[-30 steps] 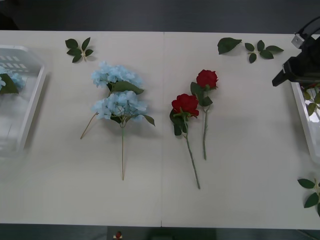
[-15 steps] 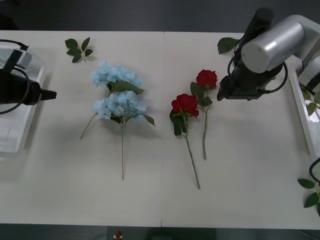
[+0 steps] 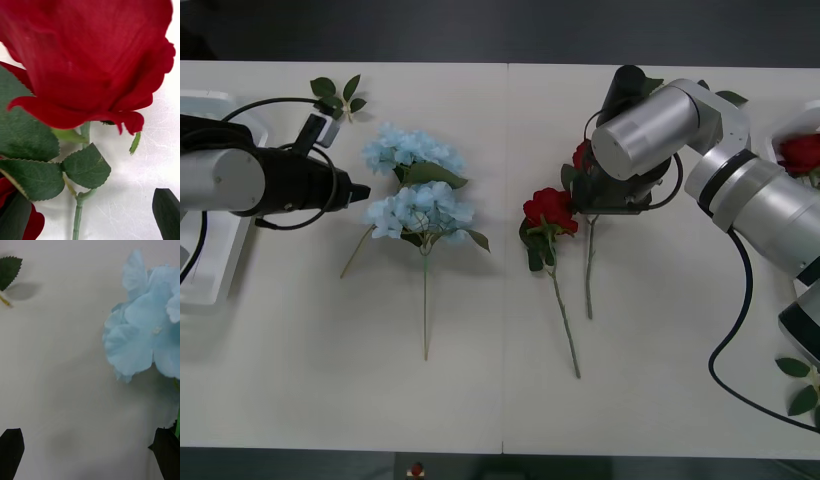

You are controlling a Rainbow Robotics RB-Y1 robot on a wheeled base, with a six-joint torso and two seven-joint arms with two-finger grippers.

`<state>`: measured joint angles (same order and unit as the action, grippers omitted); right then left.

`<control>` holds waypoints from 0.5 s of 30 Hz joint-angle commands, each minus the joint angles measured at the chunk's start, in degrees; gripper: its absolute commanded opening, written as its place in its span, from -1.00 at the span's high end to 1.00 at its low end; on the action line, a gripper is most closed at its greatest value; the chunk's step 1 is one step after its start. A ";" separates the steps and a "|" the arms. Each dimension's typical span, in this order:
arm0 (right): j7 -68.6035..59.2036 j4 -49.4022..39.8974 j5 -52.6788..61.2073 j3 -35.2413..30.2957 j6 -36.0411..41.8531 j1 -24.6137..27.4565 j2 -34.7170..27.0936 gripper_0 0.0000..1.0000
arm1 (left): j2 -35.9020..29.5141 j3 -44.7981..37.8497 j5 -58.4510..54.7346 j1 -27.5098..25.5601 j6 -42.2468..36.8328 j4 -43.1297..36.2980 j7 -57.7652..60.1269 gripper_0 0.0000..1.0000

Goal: Put the red flowers into the right box and the blue flowers into the left box

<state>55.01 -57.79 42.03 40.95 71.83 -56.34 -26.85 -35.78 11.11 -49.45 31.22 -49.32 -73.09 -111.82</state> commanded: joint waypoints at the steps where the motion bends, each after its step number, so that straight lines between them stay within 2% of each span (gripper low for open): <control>1: -0.17 0.93 -0.72 -0.08 -0.64 -3.34 -0.13 -0.87 | 1.94 4.09 3.66 4.64 4.05 3.30 3.27 -1.00; 6: 0.63 2.86 -0.72 0.01 -1.69 -3.34 0.31 -0.87 | 4.49 6.64 4.89 5.43 6.86 5.76 3.36 -1.00; 15: 2.21 4.62 -0.81 0.01 -2.83 -3.34 0.83 -0.84 | 5.99 10.07 6.38 5.43 6.86 5.76 3.36 -1.00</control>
<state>55.06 -52.75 41.90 41.06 69.22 -56.39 -26.75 -29.14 21.08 -43.04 35.82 -42.94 -66.44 -111.77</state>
